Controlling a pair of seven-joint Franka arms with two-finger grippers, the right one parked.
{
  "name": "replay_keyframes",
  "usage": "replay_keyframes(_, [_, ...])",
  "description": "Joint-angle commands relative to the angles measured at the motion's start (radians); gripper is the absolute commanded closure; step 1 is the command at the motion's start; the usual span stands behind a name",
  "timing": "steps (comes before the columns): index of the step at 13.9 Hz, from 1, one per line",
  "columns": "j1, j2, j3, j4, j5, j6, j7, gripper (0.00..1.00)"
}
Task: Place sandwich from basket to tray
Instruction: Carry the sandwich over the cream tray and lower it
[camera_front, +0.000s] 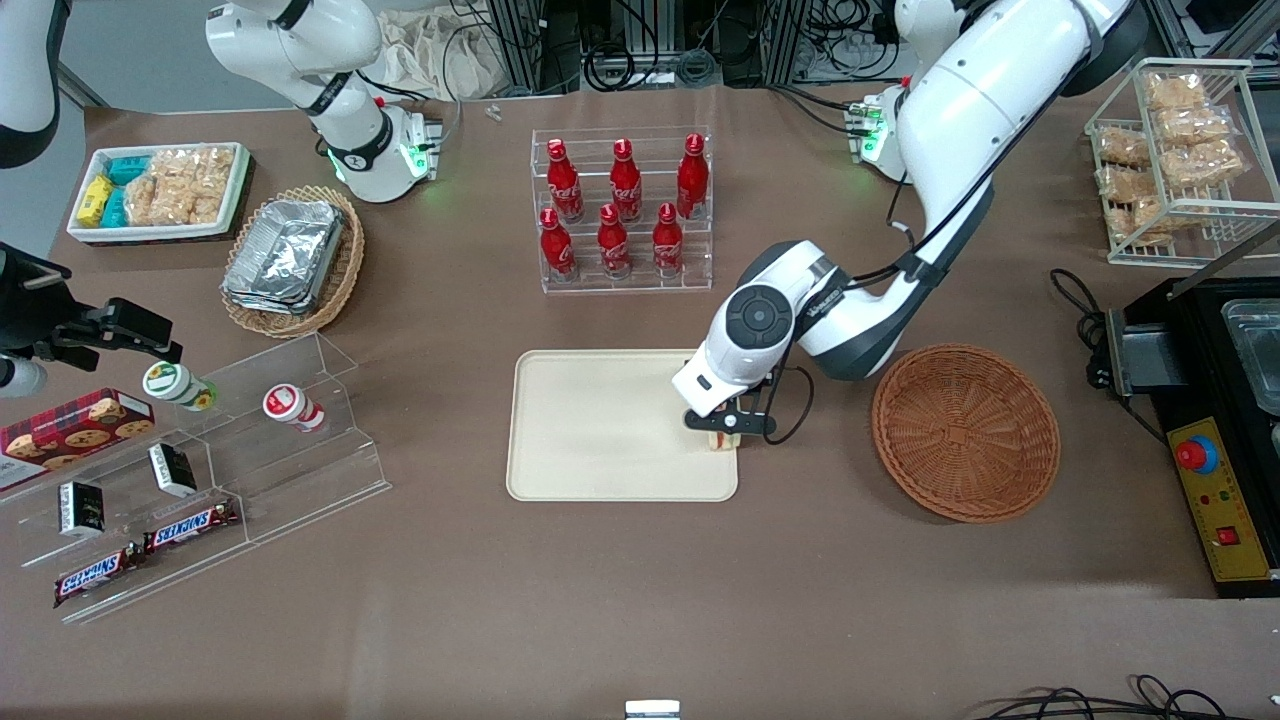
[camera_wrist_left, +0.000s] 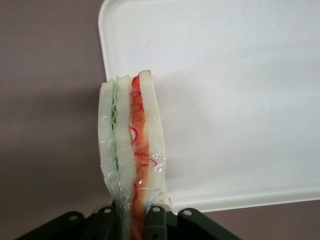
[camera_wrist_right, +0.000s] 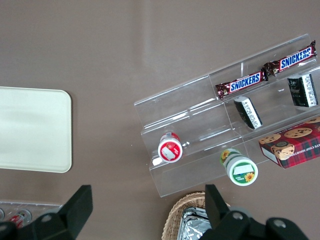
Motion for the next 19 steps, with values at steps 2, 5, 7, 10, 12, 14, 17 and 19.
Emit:
replay_keyframes(2, [-0.043,0.081,0.007,0.102,0.054,-0.007,-0.025,1.0])
replay_keyframes(5, [-0.043,0.109,0.008,0.098,0.1,0.045,-0.022,0.74])
replay_keyframes(7, [-0.044,0.112,0.03,0.093,0.099,0.056,-0.017,0.44])
replay_keyframes(10, [-0.041,0.103,0.028,0.095,0.096,0.048,-0.022,0.12])
replay_keyframes(12, [-0.037,0.087,0.028,0.101,0.084,0.042,-0.031,0.01])
replay_keyframes(14, [-0.034,0.049,0.027,0.102,0.077,0.022,-0.058,0.01])
replay_keyframes(17, [-0.023,-0.035,0.028,0.13,0.007,-0.076,-0.101,0.0])
replay_keyframes(19, [0.028,-0.103,0.025,0.139,-0.041,-0.154,-0.089,0.0])
